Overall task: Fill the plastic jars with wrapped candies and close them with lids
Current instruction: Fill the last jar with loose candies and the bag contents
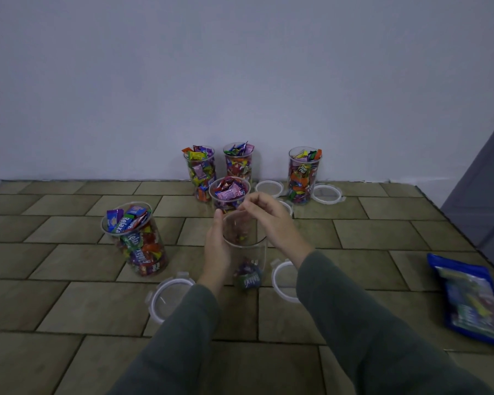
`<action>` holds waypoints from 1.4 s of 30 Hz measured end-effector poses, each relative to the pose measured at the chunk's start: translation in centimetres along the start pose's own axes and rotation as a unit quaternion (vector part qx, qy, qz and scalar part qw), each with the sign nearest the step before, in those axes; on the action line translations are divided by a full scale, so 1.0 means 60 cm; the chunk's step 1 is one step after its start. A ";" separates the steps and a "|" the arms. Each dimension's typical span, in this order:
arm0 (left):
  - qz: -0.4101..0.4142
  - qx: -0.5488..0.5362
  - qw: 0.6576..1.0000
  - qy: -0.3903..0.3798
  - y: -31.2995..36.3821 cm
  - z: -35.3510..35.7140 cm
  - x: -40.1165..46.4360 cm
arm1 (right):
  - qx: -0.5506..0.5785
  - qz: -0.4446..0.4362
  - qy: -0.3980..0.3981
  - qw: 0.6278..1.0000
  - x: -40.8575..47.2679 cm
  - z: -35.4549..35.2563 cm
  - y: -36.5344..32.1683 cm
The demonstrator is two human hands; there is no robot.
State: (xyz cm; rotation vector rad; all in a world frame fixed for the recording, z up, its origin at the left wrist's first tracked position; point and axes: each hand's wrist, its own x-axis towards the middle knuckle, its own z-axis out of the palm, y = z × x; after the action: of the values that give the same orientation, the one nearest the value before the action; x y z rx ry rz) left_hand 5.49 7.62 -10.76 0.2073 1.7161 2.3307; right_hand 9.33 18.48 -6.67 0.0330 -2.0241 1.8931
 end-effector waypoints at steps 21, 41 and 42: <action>0.200 0.382 0.878 -0.209 -0.009 0.248 -0.101 | -0.132 0.063 0.219 0.965 -0.155 -0.250 -0.004; -0.111 0.382 0.870 -0.291 -0.266 0.505 -0.077 | -0.233 0.362 0.393 0.812 -0.326 -0.501 0.081; -0.106 0.381 0.872 -0.288 -0.269 0.510 -0.078 | -0.231 0.357 0.391 0.816 -0.323 -0.500 0.085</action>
State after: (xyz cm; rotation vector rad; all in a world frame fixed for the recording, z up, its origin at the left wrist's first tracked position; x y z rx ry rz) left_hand 19.45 39.01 -16.81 0.7188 2.0619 1.1460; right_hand 33.48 43.58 -16.08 -1.5469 -1.8870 1.2690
